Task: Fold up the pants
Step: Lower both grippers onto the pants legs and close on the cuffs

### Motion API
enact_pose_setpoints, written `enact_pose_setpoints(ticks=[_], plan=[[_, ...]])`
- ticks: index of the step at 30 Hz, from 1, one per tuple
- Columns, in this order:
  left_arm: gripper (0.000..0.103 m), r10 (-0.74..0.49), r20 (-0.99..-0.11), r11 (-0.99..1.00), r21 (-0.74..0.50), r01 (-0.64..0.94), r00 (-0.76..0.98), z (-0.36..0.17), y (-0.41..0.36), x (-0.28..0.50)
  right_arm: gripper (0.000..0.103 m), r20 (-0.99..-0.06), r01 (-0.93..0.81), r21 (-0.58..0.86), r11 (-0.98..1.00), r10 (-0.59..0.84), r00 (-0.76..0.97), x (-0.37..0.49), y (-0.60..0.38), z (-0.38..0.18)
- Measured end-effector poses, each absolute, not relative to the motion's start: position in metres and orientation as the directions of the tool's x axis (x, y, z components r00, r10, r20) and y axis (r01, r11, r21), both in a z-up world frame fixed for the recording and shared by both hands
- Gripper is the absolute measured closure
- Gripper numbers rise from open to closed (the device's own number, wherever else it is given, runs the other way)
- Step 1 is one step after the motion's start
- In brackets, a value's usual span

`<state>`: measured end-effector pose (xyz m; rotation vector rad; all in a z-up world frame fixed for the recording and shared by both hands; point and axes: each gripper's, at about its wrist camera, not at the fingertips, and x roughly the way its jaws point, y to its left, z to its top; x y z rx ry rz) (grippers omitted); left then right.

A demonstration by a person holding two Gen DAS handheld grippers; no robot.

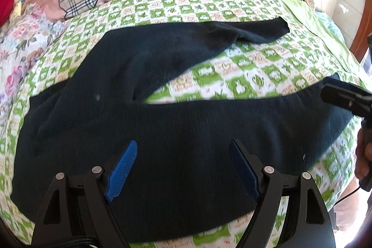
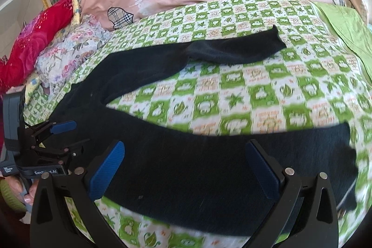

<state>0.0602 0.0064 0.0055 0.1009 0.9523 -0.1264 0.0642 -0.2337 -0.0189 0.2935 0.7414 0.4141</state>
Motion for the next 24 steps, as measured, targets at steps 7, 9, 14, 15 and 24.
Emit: enact_pose_setpoints(ticks=[7, 9, 14, 15, 24], plan=[[0.021, -0.094, -0.812, 0.978, 0.032, 0.204, 0.576, 0.024, 0.008, 0.105, 0.0, -0.578, -0.247, 0.464, 0.851, 0.502, 0.643, 0.116, -0.266, 0.005], [0.021, -0.101, -0.811, 0.975, 0.035, 0.22, 0.576, 0.03, 0.008, 0.12, 0.0, -0.582, -0.235, 0.475, 0.848, 0.503, 0.639, 0.133, -0.277, 0.011], [0.021, -0.072, -0.81, 0.967, 0.087, 0.24, 0.582, 0.038, 0.005, 0.159, 0.0, -0.586, -0.223, 0.493, 0.841, 0.51, 0.629, 0.175, -0.302, 0.023], [0.021, -0.079, -0.809, 0.964, 0.086, 0.25, 0.583, 0.04, 0.005, 0.166, 0.0, -0.595, -0.216, 0.489, 0.845, 0.505, 0.626, 0.184, -0.306, 0.024], [0.021, -0.114, -0.836, 0.94, 0.083, 0.33, 0.537, 0.046, 0.009, 0.242, 0.007, -0.64, -0.168, 0.553, 0.816, 0.545, 0.542, 0.28, -0.338, 0.007]])
